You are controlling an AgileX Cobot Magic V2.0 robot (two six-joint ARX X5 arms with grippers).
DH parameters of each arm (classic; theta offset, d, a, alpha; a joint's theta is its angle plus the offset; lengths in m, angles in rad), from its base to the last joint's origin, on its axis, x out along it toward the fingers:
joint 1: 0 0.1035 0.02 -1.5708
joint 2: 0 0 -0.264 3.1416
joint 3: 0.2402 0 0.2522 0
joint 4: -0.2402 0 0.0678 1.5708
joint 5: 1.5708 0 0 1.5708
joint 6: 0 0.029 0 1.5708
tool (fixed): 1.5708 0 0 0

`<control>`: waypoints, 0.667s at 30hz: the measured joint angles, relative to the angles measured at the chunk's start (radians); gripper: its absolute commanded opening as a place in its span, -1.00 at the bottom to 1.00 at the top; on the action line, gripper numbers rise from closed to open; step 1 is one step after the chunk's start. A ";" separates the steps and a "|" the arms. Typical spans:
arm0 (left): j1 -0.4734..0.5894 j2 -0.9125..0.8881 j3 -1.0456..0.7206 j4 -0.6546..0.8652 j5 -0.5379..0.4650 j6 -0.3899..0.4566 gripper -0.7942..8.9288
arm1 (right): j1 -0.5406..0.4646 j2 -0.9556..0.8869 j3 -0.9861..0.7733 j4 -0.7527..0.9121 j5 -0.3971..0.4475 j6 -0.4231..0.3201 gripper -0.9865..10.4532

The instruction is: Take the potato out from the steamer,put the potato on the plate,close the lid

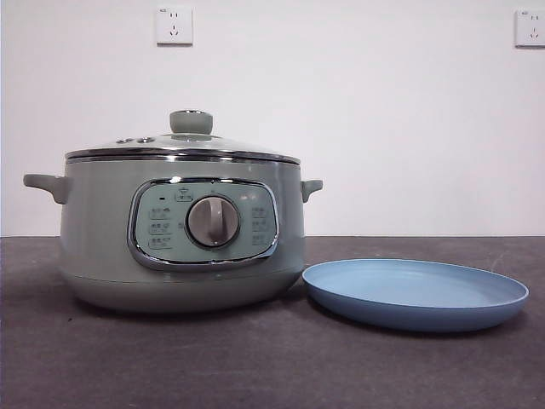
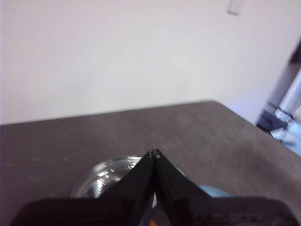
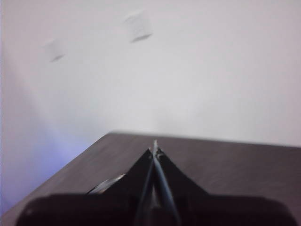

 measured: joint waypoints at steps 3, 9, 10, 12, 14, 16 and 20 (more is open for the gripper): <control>-0.033 0.093 0.082 -0.070 0.026 0.028 -0.85 | 0.045 0.119 0.130 -0.124 -0.101 -0.053 -0.84; -0.081 0.239 0.169 -0.181 0.096 0.074 -0.84 | 0.148 0.326 0.304 -0.327 -0.212 -0.141 -0.82; -0.086 0.256 0.173 -0.180 0.105 0.081 -0.83 | 0.163 0.347 0.311 -0.330 -0.211 -0.153 -0.81; -0.092 0.279 0.174 -0.182 0.113 0.088 -0.65 | 0.184 0.375 0.312 -0.339 -0.208 -0.168 -0.72; -0.096 0.297 0.174 -0.183 0.113 0.088 -0.23 | 0.198 0.399 0.312 -0.352 -0.206 -0.177 -0.53; -0.097 0.312 0.174 -0.183 0.112 0.089 0.09 | 0.206 0.417 0.312 -0.367 -0.201 -0.180 -0.21; -0.097 0.325 0.174 -0.172 0.112 0.089 0.09 | 0.212 0.429 0.312 -0.377 -0.130 -0.181 0.36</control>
